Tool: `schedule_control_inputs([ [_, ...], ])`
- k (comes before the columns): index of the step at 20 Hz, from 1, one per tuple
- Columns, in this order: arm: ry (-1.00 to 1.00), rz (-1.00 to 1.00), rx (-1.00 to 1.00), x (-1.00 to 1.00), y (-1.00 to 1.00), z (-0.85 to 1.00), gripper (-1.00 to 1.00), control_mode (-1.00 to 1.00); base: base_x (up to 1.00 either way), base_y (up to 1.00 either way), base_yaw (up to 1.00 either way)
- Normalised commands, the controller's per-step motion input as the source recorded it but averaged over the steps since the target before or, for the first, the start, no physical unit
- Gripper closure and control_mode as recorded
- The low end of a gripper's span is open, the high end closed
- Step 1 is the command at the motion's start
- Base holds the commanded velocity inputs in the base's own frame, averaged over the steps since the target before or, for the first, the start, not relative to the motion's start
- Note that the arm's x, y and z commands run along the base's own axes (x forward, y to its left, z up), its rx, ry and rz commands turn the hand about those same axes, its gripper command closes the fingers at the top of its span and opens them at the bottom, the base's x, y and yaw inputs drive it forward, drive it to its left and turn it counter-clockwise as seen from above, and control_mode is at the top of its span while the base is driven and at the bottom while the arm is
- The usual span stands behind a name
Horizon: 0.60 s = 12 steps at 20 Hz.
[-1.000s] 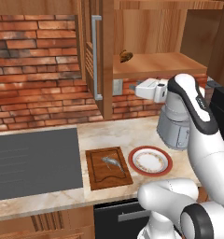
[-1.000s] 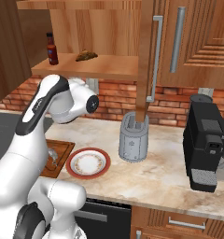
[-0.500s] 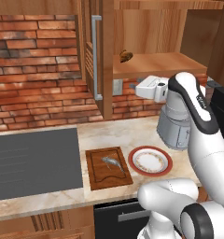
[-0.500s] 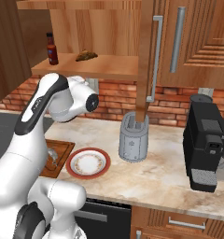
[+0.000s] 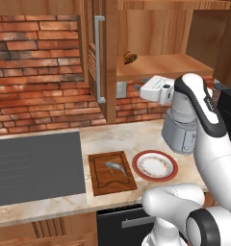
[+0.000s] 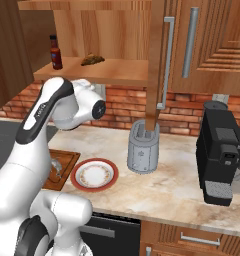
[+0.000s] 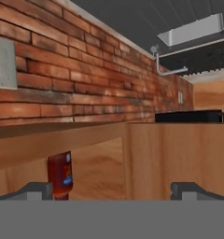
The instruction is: Pick the fish from the plate and place it on the cutting board. Then pick the condiment bottle from the cabinet and place it next to the cutting board.
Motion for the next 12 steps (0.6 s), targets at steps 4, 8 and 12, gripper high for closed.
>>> schedule_control_inputs([
  [4, 0.00, 0.00, 0.00, 0.00, 0.00, 0.11, -1.00, -1.00, 0.00, 0.00, 0.00],
  [8, 0.00, 0.00, 0.00, 0.00, 0.00, 0.12, -1.00, -1.00, 0.00, 0.00, 0.00],
  [12, 0.00, 0.00, 0.00, 0.00, 0.00, 0.13, -1.00, -1.00, 0.00, 0.00, 0.00],
])
